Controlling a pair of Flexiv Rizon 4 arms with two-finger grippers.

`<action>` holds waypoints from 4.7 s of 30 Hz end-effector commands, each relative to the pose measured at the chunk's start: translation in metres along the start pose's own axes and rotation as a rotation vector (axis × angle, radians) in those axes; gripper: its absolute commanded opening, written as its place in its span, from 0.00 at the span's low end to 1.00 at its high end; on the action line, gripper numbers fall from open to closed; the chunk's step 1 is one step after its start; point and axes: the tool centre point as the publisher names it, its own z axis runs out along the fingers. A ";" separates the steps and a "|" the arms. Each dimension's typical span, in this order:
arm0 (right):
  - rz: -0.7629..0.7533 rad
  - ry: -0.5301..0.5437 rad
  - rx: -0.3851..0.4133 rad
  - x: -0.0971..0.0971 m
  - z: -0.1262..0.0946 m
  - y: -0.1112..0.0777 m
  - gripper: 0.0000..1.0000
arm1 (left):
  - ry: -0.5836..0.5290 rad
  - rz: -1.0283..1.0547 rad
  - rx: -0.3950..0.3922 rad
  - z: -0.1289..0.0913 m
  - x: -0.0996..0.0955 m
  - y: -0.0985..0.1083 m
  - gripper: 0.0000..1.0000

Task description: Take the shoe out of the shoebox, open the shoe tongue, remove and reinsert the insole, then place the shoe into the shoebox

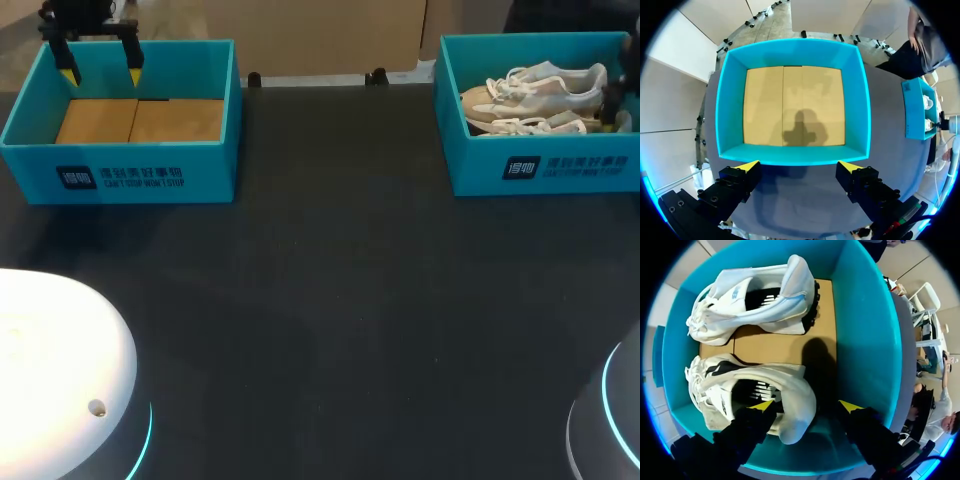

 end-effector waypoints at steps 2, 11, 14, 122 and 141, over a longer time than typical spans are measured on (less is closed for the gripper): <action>0.001 0.006 0.005 0.000 0.007 0.003 0.79 | 0.000 0.000 0.000 0.000 0.000 0.000 1.00; 0.001 0.016 0.019 0.003 0.018 -0.001 0.73 | 0.000 0.000 0.000 0.000 0.000 0.000 1.00; 0.004 0.024 0.024 0.003 0.021 -0.002 0.75 | 0.000 0.000 0.000 0.000 0.000 0.000 1.00; 0.371 -0.207 -0.160 0.297 -0.164 -0.307 0.00 | 0.000 0.000 0.000 0.000 0.000 0.000 1.00; 0.398 -0.205 -0.169 0.333 -0.150 -0.335 0.00 | 0.000 0.000 0.000 0.000 0.000 0.000 1.00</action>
